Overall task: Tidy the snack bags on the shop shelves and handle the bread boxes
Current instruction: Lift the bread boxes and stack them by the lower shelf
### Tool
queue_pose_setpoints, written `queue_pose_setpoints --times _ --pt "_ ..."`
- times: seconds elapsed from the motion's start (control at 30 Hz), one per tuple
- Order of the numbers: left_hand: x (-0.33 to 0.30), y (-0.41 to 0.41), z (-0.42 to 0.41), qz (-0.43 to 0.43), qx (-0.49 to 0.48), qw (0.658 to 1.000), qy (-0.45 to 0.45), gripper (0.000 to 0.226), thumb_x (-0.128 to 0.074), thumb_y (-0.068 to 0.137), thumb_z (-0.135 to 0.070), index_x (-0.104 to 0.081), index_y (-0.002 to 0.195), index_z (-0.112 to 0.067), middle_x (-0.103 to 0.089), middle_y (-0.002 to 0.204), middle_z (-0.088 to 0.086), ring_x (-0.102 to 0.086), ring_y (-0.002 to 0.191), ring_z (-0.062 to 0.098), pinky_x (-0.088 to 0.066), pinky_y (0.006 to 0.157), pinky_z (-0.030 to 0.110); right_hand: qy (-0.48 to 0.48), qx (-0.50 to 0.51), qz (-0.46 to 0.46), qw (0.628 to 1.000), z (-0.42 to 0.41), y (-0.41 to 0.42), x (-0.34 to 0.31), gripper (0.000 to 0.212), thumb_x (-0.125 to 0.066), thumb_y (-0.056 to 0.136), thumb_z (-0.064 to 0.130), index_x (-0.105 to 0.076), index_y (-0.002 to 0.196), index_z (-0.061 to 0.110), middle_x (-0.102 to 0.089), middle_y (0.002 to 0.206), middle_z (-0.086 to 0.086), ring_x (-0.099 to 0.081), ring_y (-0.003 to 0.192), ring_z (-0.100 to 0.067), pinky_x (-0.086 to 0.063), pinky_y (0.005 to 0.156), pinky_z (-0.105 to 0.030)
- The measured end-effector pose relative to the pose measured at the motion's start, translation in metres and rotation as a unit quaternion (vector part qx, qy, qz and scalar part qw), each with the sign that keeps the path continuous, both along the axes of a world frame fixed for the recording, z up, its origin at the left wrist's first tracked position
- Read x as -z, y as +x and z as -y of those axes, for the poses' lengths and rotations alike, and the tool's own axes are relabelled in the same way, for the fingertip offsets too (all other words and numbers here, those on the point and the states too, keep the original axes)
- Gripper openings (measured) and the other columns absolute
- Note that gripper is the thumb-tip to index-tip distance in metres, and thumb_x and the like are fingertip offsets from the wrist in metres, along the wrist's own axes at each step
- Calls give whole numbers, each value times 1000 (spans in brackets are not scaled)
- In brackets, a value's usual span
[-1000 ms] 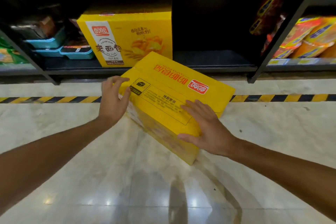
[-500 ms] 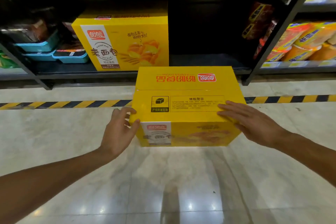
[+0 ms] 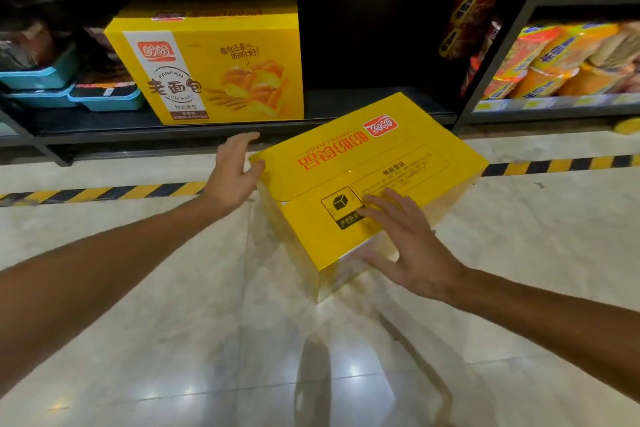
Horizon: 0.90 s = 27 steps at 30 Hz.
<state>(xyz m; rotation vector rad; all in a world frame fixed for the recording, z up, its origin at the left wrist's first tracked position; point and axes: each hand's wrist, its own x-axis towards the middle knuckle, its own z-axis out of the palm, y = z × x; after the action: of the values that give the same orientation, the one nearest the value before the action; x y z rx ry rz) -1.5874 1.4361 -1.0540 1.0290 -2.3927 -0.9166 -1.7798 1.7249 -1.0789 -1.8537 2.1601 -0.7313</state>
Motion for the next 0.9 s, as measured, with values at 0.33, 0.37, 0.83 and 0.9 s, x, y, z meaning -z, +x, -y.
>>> queue_pose_setpoints --times 0.33,0.37,0.83,0.9 --pt "9 9 4 66 34 991 110 39 -51 106 -25 -47 144 -17 -49 142 16 -56 117 29 -50 98 46 134 15 -143 980 23 53 2 99 -36 78 79 -35 160 22 -20 171 -6 -6 156 -51 -14 119 -73" --pt "13 16 -1 65 50 991 102 39 -54 105 -25 -48 143 -19 -52 136 13 -58 112 28 -51 96 45 124 -2 -148 981 13 43 3 95 -43 79 75 -38 158 23 -23 170 -5 -9 156 -50 -16 119 -72" --pt "18 4 -28 109 269 957 21 92 -87 78 -39 -38 155 -41 -44 156 -10 -42 132 5 -38 97 18 95 129 -2 987 -68 12 8 111 -72 73 72 -23 163 32 12 173 5 -51 140 -35 -57 97 -51" --pt "17 1 -29 97 266 959 30 90 -86 75 -45 -42 153 -42 -46 156 -7 -46 135 13 -43 96 24 78 124 8 989 -74 4 2 109 -64 70 78 -27 162 32 4 174 10 -47 145 -27 -54 103 -49"
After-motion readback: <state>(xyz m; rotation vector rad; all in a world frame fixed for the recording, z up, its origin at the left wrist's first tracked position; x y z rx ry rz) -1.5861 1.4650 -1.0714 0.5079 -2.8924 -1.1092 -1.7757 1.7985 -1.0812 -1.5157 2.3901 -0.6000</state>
